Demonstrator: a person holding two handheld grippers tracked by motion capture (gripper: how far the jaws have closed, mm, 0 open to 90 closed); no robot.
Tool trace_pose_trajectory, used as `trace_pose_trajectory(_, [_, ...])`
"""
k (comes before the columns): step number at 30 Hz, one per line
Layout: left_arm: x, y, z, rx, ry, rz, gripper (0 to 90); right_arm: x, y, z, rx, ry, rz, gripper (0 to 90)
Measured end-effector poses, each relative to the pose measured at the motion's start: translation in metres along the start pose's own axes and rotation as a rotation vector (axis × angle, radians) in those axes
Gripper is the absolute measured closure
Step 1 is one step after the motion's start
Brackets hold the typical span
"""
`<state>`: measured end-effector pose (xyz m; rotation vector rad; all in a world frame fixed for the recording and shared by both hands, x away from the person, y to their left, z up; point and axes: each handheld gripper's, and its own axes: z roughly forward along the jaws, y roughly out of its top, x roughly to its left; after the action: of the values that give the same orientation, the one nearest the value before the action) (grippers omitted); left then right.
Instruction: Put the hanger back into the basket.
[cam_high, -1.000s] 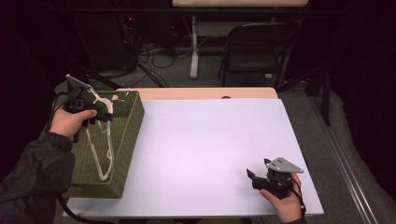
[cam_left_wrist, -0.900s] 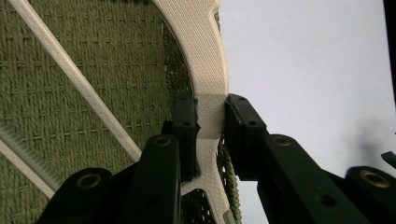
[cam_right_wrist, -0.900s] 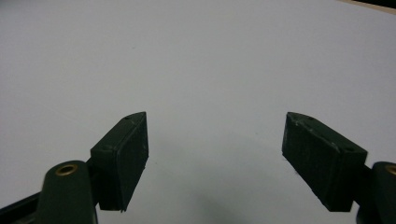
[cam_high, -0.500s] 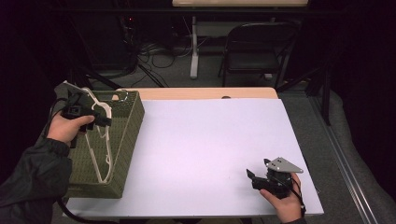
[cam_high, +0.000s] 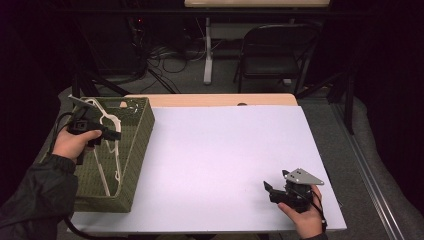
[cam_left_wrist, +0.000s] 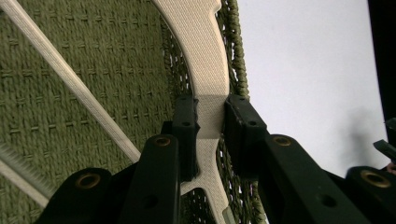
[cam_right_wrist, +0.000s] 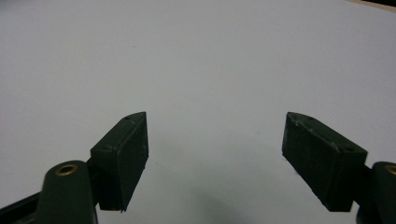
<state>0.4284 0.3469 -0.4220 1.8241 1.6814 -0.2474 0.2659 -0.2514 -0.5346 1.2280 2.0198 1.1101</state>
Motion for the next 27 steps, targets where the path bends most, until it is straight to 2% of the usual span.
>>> trace_pose_trajectory(3, [0.003, -0.001, -0.001, 0.001, -0.019, -0.004, 74.9, -0.001, 0.0, 0.001, 0.0, 0.001, -0.001, 22.6])
trace_pose_trajectory(5, [0.001, 0.0, -0.005, 0.006, -0.007, 0.009, 74.9, 0.0, 0.0, 0.002, 0.002, 0.002, 0.001, 22.6])
trace_pose_trajectory(14, [-0.004, 0.0, -0.011, 0.009, 0.013, 0.005, 74.2, -0.001, 0.001, 0.002, 0.003, 0.005, 0.0, 22.6])
trace_pose_trajectory(17, [-0.001, -0.001, -0.012, 0.002, 0.007, -0.004, 74.3, 0.0, 0.001, 0.002, 0.001, 0.006, -0.003, 22.6])
trace_pose_trajectory(19, [0.001, -0.001, -0.011, 0.006, 0.027, -0.015, 74.3, 0.0, 0.001, 0.002, 0.004, 0.007, 0.0, 22.6])
trace_pose_trajectory(21, [0.005, -0.002, -0.01, 0.02, 0.026, -0.021, 74.2, 0.0, 0.001, 0.002, 0.002, 0.007, -0.002, 22.6])
trace_pose_trajectory(23, [0.008, -0.003, -0.008, 0.011, 0.032, -0.026, 74.2, 0.0, 0.001, 0.002, 0.003, 0.007, -0.001, 22.6])
trace_pose_trajectory(26, [0.017, -0.007, -0.003, 0.009, 0.05, -0.037, 74.5, 0.0, 0.0, 0.003, 0.009, 0.009, 0.0, 22.6])
trace_pose_trajectory(27, [0.02, -0.008, -0.001, 0.011, 0.044, -0.045, 74.9, 0.0, 0.0, 0.003, 0.004, 0.008, -0.001, 22.6])
